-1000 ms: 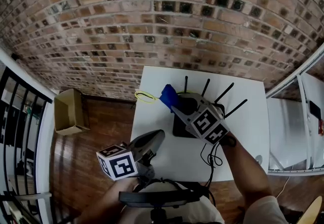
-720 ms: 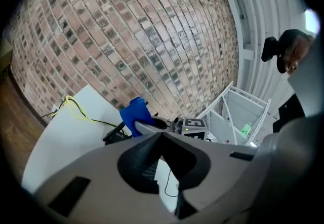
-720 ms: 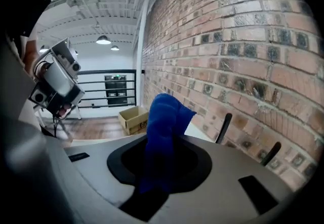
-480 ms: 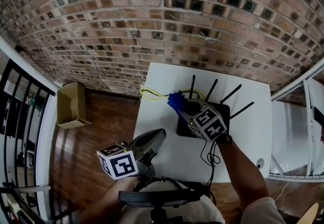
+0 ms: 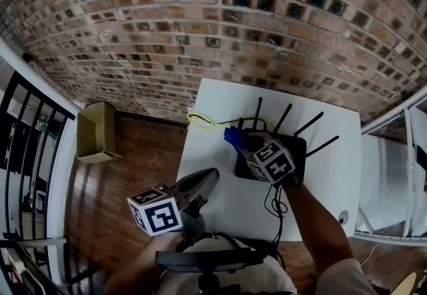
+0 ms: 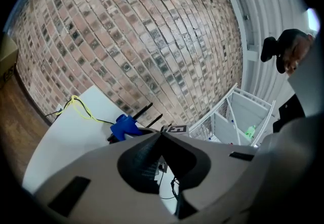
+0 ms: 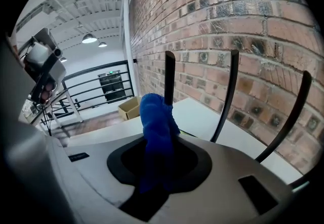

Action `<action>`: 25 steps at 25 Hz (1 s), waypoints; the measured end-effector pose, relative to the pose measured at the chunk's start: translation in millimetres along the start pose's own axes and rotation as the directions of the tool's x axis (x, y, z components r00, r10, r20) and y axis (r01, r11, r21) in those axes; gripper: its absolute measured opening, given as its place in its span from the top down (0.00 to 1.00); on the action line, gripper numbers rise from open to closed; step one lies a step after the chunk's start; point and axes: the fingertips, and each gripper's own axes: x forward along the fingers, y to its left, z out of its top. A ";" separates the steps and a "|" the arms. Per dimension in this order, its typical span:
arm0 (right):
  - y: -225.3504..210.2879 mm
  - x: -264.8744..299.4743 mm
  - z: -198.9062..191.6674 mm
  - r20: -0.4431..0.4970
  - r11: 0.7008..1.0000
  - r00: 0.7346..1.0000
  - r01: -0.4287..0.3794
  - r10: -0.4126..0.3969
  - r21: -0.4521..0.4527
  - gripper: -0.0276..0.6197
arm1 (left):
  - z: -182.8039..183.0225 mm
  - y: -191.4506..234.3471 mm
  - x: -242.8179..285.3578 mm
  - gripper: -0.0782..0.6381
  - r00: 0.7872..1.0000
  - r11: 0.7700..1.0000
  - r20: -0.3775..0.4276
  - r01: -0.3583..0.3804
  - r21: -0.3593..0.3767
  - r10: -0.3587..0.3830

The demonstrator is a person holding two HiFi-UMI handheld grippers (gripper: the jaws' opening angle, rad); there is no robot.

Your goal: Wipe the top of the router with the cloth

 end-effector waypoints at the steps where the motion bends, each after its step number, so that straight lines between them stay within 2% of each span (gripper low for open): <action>1: -0.3 1.6 -1.5 -0.006 1.000 1.000 -0.001 0.001 0.004 0.79 | 1.0 0.1 -0.3 0.87 1.000 1.000 0.004 0.000 0.002 0.000; 7: -0.4 11.5 -17.5 -0.064 0.999 0.998 0.004 -0.002 0.033 0.79 | 2.2 1.5 -2.1 0.87 1.000 1.000 0.020 -0.006 0.011 0.005; 14: -4.2 22.3 -37.4 -0.137 0.996 0.990 0.044 -0.033 0.080 0.79 | -5.1 4.6 -4.0 0.87 1.000 1.000 0.006 -0.008 0.000 0.008; 18: -4.4 27.1 -44.6 -0.146 0.993 0.989 0.052 -0.036 0.110 0.79 | -7.0 6.0 -7.8 0.87 1.000 1.000 0.002 -0.015 0.000 0.015; 25: -4.1 30.7 -48.6 -0.154 0.995 0.986 0.076 -0.066 0.059 0.79 | -5.9 3.5 -8.2 0.87 1.000 1.000 0.013 0.004 0.010 -0.004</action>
